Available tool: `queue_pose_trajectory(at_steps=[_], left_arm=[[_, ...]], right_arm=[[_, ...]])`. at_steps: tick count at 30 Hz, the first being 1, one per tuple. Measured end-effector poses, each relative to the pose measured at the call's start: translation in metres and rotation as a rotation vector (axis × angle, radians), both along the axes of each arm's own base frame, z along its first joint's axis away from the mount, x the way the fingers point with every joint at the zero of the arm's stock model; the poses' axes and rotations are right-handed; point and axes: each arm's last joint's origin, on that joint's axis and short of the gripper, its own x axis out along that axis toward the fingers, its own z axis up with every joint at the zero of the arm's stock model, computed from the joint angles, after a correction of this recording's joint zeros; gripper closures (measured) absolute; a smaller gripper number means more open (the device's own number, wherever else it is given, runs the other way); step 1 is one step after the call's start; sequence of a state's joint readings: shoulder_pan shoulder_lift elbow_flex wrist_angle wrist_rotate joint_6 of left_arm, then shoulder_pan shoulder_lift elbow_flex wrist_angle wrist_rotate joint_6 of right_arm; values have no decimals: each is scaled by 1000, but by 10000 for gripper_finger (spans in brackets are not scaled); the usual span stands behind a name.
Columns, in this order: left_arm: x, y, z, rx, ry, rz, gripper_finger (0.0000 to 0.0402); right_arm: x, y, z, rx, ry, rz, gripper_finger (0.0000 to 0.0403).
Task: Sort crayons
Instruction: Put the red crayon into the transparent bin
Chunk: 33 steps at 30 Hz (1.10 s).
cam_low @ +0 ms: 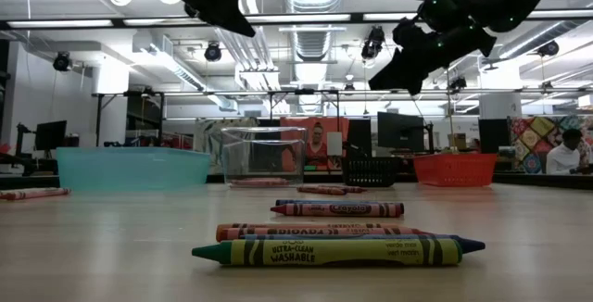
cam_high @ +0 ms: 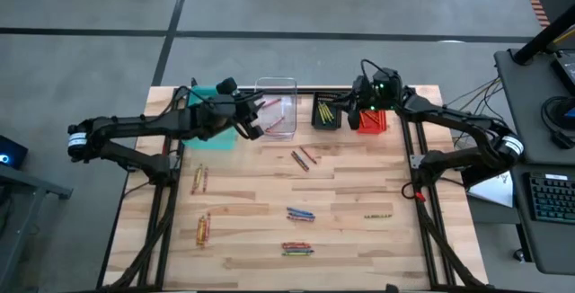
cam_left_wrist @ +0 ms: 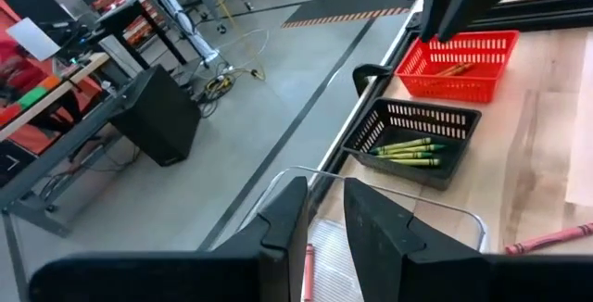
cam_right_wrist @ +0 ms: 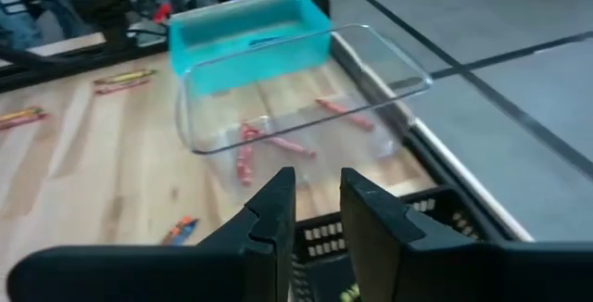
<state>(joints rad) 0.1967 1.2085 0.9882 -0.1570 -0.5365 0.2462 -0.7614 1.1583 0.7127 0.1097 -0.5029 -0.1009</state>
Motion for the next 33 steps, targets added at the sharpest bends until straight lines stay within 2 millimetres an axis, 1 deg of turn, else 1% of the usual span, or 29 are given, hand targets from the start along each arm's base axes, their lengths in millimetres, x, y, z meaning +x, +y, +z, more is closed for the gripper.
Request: queue_pose_trajectory(at_steps=[3, 5, 8, 11, 15, 19, 24, 26, 28, 30, 33], left_arm=[[0, -1, 0, -13, -5, -4, 345], [0, -3, -3, -53, 4, -38, 345], [-2, -7, -10, -130, 51, -85, 345], [-6, -13, -19, -213, 107, -70, 345], [-13, -23, -32, -360, 196, -56, 345], [-21, -34, -38, -590, 258, -46, 345], [-32, -49, -44, -988, 291, 89, 345], [-37, -58, -49, -1107, 334, 141, 345], [-44, -67, -55, -1135, 404, 201, 345], [-52, -74, -60, -1125, 466, 269, 345], [-60, -80, -65, -1125, 512, 374, 345]], right_arm=[[5, 8, 1, 7, -6, 34, 331], [10, 15, 2, 5, -10, 67, 333], [17, 26, 3, 14, -14, 114, 335], [24, 37, 4, 14, -16, 161, 335], [30, 47, 4, 37, -17, 186, 335], [35, 54, 4, 53, -17, 172, 335], [41, 66, 4, 59, -12, 186, 335], [43, 71, 4, 59, -12, 208, 335], [45, 75, 5, 57, -15, 226, 335], [46, 79, 5, 55, -16, 239, 335], [48, 83, 5, 46, -10, 224, 335]])
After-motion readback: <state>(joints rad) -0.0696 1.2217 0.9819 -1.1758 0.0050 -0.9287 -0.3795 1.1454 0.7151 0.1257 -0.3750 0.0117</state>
